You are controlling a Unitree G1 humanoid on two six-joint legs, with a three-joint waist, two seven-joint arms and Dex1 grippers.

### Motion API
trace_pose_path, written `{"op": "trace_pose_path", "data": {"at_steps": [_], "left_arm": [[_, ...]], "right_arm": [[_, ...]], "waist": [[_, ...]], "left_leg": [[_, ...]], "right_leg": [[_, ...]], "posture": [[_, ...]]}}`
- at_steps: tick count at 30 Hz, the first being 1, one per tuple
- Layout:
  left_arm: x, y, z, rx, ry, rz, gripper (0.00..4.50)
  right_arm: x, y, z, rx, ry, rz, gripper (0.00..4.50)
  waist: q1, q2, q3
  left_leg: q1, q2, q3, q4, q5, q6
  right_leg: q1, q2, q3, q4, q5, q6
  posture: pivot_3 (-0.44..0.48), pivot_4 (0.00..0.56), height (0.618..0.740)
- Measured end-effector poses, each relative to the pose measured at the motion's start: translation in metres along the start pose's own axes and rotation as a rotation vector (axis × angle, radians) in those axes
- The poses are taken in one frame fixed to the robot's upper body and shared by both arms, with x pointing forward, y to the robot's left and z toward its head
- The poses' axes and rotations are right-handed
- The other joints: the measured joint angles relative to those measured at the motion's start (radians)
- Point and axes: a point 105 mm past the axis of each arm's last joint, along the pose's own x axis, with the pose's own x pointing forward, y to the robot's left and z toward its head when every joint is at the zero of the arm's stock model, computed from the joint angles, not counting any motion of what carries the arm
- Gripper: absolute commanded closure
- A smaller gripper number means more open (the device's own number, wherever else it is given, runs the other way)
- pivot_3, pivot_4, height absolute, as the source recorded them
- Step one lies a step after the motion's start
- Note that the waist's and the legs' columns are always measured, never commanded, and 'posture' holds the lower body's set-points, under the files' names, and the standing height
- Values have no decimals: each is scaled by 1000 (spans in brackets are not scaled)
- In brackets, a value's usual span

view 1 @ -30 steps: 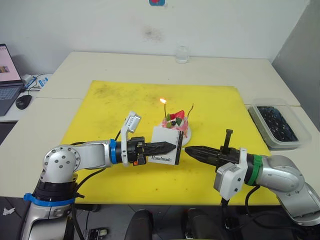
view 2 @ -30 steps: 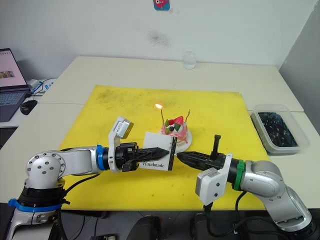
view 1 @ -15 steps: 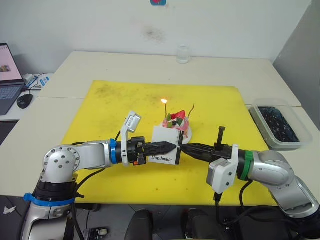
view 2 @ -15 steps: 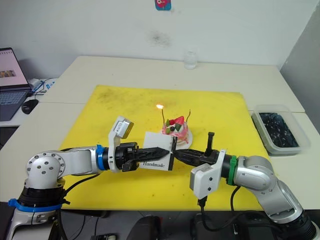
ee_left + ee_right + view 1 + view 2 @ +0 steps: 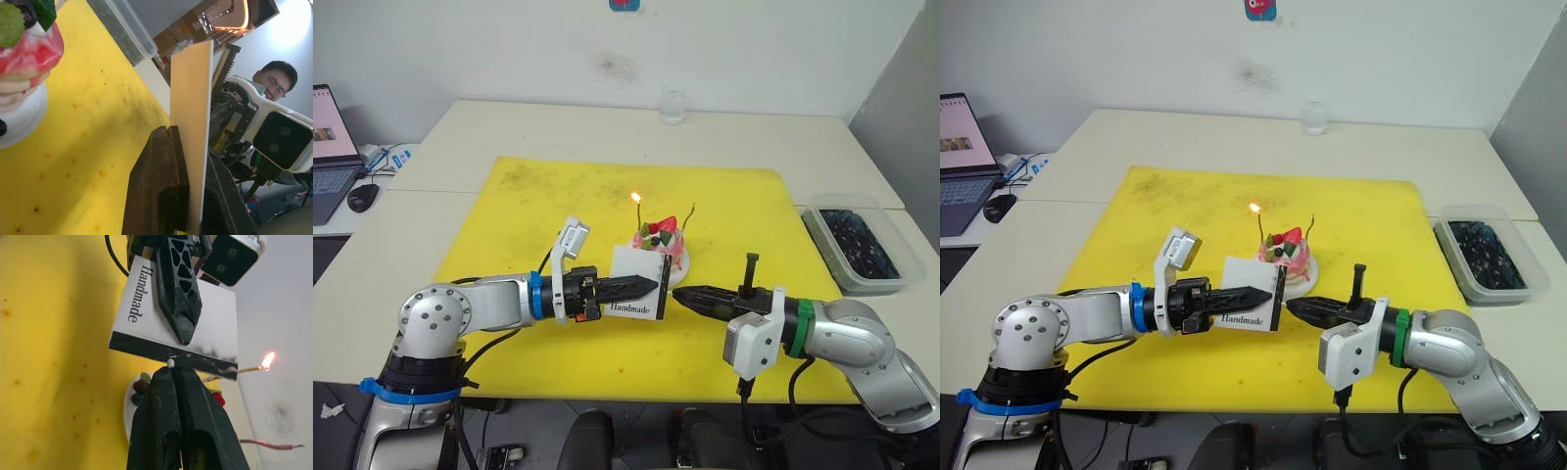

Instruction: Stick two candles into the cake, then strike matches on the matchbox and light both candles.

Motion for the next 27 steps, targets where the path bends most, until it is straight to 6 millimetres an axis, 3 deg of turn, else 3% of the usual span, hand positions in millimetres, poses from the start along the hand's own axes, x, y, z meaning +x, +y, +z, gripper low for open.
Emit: {"op": "trace_pose_path", "data": {"at_steps": [13,27], "left_arm": [[0,0,1,5,-9,0,4500],[1,0,1,7,-10,5,4500]], "right_arm": [[8,-1,7,-18,-17,-12,4490],[13,-5,0,-24,19,-9,4490]], "waist": [[0,0,0],[1,0,0]], "left_leg": [[0,0,0,0,0,0],[0,0,0,0,0,0]], "right_leg": [[0,0,0,0,0,0],[0,0,0,0,0,0]], "posture": [[0,150,740],[0,150,740]]}}
